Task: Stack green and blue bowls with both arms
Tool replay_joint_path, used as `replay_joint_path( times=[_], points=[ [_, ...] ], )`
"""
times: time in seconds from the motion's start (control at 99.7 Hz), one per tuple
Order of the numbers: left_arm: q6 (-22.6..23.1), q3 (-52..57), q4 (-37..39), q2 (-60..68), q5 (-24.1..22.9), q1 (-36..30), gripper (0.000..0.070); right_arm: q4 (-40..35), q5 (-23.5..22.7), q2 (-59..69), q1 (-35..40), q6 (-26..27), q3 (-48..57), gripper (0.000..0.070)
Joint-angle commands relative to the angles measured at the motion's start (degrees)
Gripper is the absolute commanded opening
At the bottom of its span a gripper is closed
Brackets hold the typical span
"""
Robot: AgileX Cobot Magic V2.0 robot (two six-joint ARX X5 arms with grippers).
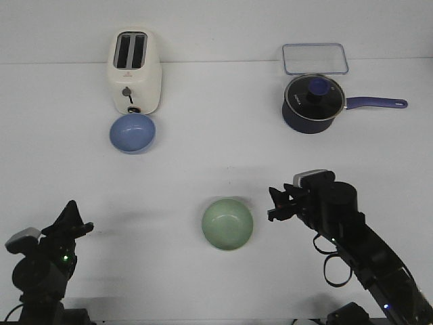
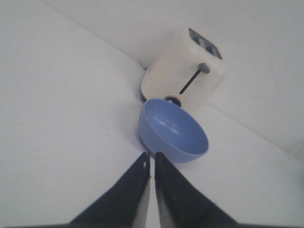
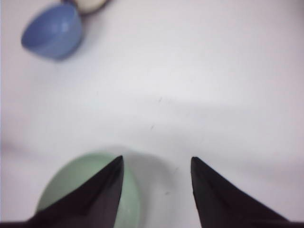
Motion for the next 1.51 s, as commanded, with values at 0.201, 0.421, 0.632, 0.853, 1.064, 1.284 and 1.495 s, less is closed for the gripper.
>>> replay_joint_path(
  times=[0.201, 0.421, 0.632, 0.853, 1.064, 1.284, 1.495],
  points=[
    [8.46, 20.31, 0.00, 37.62, 5.99, 0.15, 0.0054, -5.66, 1.18, -2.10, -2.43, -3.98, 0.59, 0.0290],
    [11.74, 33.92, 0.00, 59.08, 7.93, 0.13, 0.0499, -6.40, 1.31, -2.05, -2.45, -4.52, 0.59, 0.0290],
    [12.20, 45.62, -0.90, 75.12, 7.93, 0.52, 0.0507, -6.40, 1.29, -2.05, -2.43, -4.61, 0.59, 0.0290],
    [12.20, 56.83, -5.35, 88.39, 8.41, 0.52, 0.0503, -6.40, 1.33, -2.05, -2.45, -4.63, 0.59, 0.0290],
    [12.24, 59.82, -6.03, 93.83, 9.55, 0.46, 0.0117, -6.43, 3.26, -2.05, -2.45, -4.68, 0.59, 0.0290],
    [12.31, 59.84, -8.00, 91.60, 14.27, 0.59, 0.0012, -7.06, 10.34, -2.05, -2.47, -7.58, 0.50, 0.0289],
    [16.92, 59.84, -13.90, 81.72, 16.81, -0.04, 0.0012, -5.25, 12.87, -2.23, -5.86, -8.11, -2.16, 0.0289]
  ],
)
